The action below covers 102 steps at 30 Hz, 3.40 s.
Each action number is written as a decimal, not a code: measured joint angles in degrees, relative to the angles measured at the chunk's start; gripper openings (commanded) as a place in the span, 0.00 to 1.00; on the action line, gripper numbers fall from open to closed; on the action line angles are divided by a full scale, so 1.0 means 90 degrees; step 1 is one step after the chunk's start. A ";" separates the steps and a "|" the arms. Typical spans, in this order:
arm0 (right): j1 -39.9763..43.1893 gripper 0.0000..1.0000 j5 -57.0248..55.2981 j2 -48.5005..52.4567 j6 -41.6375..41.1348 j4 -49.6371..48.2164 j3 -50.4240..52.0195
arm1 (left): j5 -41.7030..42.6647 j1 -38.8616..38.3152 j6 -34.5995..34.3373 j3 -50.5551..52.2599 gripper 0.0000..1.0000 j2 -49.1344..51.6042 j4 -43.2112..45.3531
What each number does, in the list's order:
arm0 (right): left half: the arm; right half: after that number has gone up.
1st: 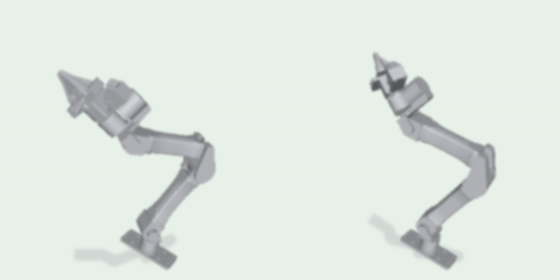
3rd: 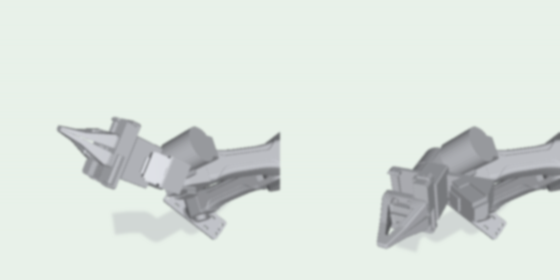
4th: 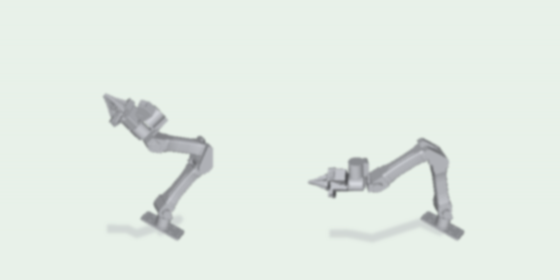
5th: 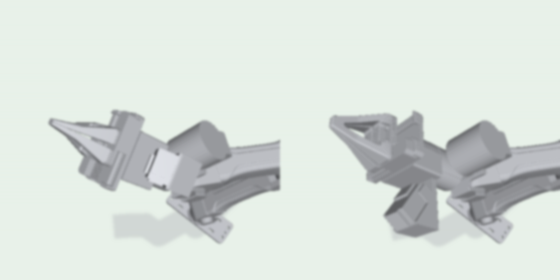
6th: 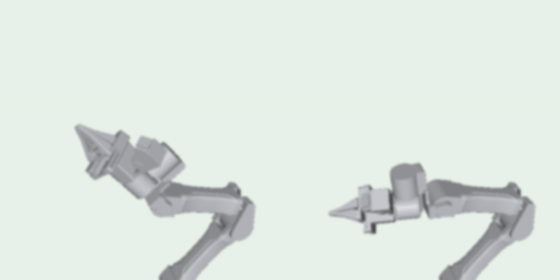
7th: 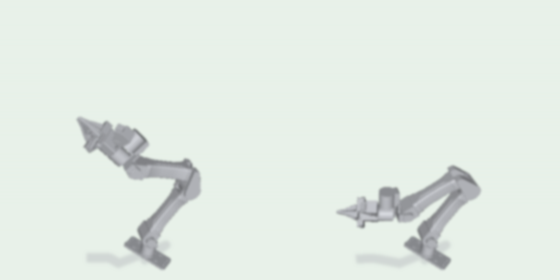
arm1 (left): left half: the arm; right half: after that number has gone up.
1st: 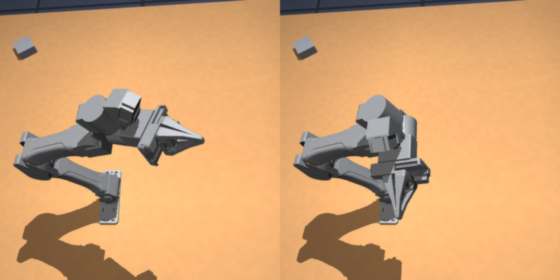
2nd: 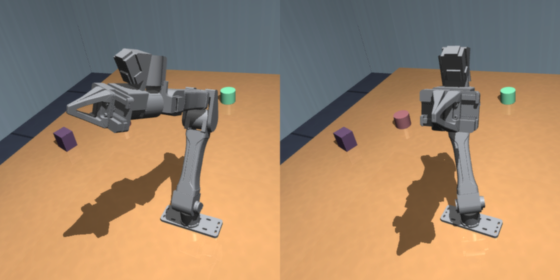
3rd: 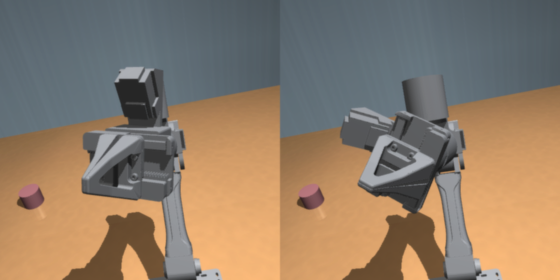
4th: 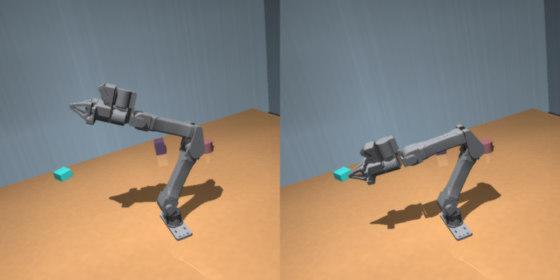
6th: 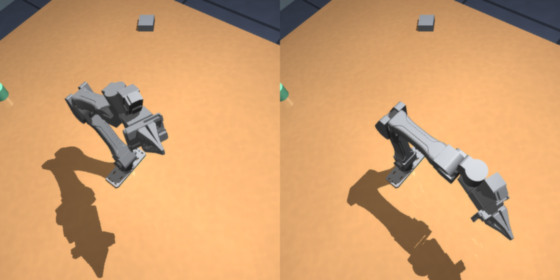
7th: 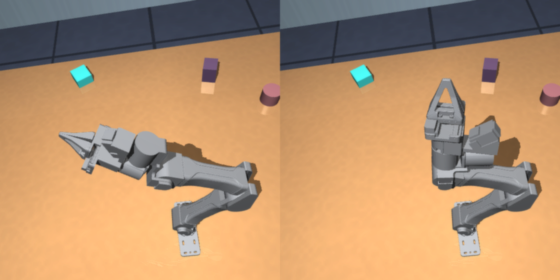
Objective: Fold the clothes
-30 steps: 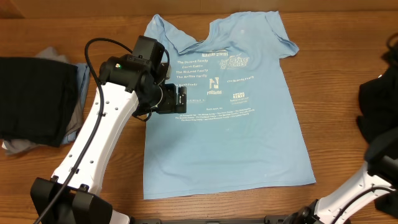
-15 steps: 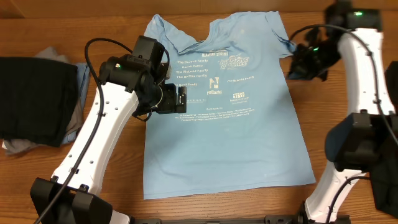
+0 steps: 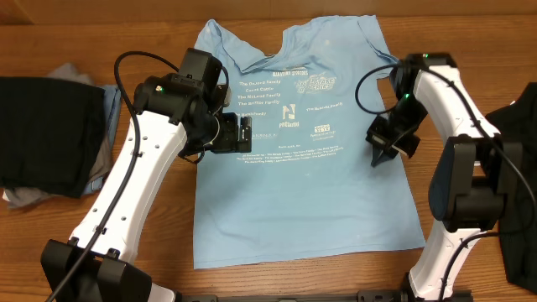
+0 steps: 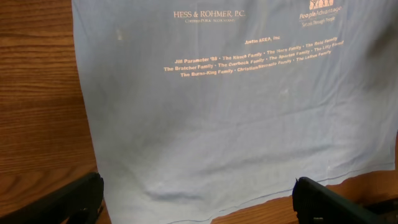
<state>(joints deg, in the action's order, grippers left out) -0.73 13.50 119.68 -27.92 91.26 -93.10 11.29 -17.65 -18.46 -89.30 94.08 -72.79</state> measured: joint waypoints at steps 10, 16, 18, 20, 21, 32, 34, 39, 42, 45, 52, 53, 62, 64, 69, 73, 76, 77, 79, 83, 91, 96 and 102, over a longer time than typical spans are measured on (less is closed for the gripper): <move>0.0000 0.04 -0.0389 -0.0019 -0.0423 -0.0787 0.1243 | 0.0000 0.0000 0.0002 0.0000 1.00 0.0000 0.0000; 0.0000 0.04 -0.0656 -0.0019 -0.0537 -0.1088 0.1681 | 0.0000 0.0000 0.0002 0.0000 1.00 0.0000 -0.0002; 0.0000 0.04 -0.0843 -0.0019 -0.0629 -0.1192 0.1783 | 0.0000 0.0000 0.0002 0.0000 1.00 0.0000 -0.0002; 0.0000 0.04 -0.0998 -0.0022 -0.0714 -0.1409 0.1926 | 0.0000 0.0000 0.0002 0.0000 1.00 0.0000 -0.0002; 0.0000 0.04 -0.1030 -0.0022 -0.0738 -0.1489 0.1982 | 0.0000 0.0000 0.0000 0.0000 1.00 0.0000 -0.0002; -0.0005 0.04 -0.1518 -0.0328 -0.1129 -0.1880 0.2373 | 0.0000 0.0000 0.0000 0.0000 1.00 0.0000 0.0000; 0.0041 0.04 -0.1681 -0.0333 -0.1202 -0.1885 0.2385 | 0.0000 0.0000 0.0000 0.0000 1.00 0.0000 -0.0002; 0.0561 0.04 -0.2081 -0.0418 -0.1197 -0.2135 0.2402 | 0.0000 0.0000 0.0000 0.0000 1.00 0.0000 0.0000; 0.0869 0.04 -0.2336 -0.0534 -0.0923 -0.2526 0.2407 | 0.0000 0.0000 0.0002 0.0000 1.00 0.0000 -0.0002; 0.1013 0.04 -0.2616 -0.0636 -0.0668 -0.3004 0.2399 | 0.0000 0.0000 0.0000 0.0000 1.00 0.0000 -0.0002; 0.1056 0.04 -0.3223 -0.0483 -0.0168 -0.4041 0.1962 | 0.0000 0.0000 0.0000 0.0000 1.00 0.0000 -0.0002; 0.1061 0.04 -0.3296 -0.0420 -0.0126 -0.4116 0.1848 | 0.0000 0.0000 0.0002 0.0000 1.00 0.0000 -0.0002; 0.1127 0.04 -0.4291 -0.0187 0.0187 -0.4886 0.0916 | 0.0000 0.0000 0.0002 0.0000 1.00 0.0000 0.0000; 0.1156 0.04 -0.4381 -0.0187 0.0296 -0.4847 0.0702 | 0.0000 0.0000 0.0002 0.0000 1.00 0.0000 -0.0002; 0.1166 0.04 -0.4036 -0.0170 0.0452 -0.3738 -0.0444 | 0.0000 0.0000 0.0002 0.0000 1.00 0.0002 0.0000; 0.1166 0.04 -0.3026 -0.0170 0.0466 -0.2931 -0.1333 | 0.0000 0.0000 0.0000 0.0000 1.00 0.0000 0.0000; 0.1161 0.82 -0.2191 -0.0170 0.0447 -0.2640 -0.1634 | 0.0000 0.0000 0.0000 0.0000 1.00 0.0000 -0.0002; 0.1161 0.90 -0.2040 -0.0170 0.0461 -0.2567 -0.1639 | 0.0000 0.0000 0.0000 0.0000 1.00 0.0000 0.0032; 0.1161 1.00 -0.1817 -0.0170 0.0469 -0.2453 -0.1639 | 0.0002 0.0000 -0.0015 0.0000 1.00 0.0000 0.0459; 0.1161 1.00 -0.1593 -0.0170 0.0486 -0.2305 -0.1639 | 0.0005 0.0000 -0.0080 0.0000 1.00 0.0002 0.0979; 0.1161 1.00 -0.1491 -0.0170 0.0488 -0.2363 -0.1639 | -0.0078 0.0000 -0.0090 0.0000 1.00 0.0002 0.1460; 0.1161 1.00 -0.1479 -0.0170 0.0491 -0.2382 -0.1639 | -0.0857 0.0012 0.0248 0.0000 0.70 0.0002 0.2050; 0.1161 1.00 -0.1477 -0.0170 0.0491 -0.2397 -0.1639 | -0.1576 0.0177 0.1214 -0.0002 0.88 0.0267 0.3211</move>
<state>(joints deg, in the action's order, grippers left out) 9.72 0.21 118.15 -23.51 69.69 -107.85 -2.90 -16.05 -7.53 -89.32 96.49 -43.90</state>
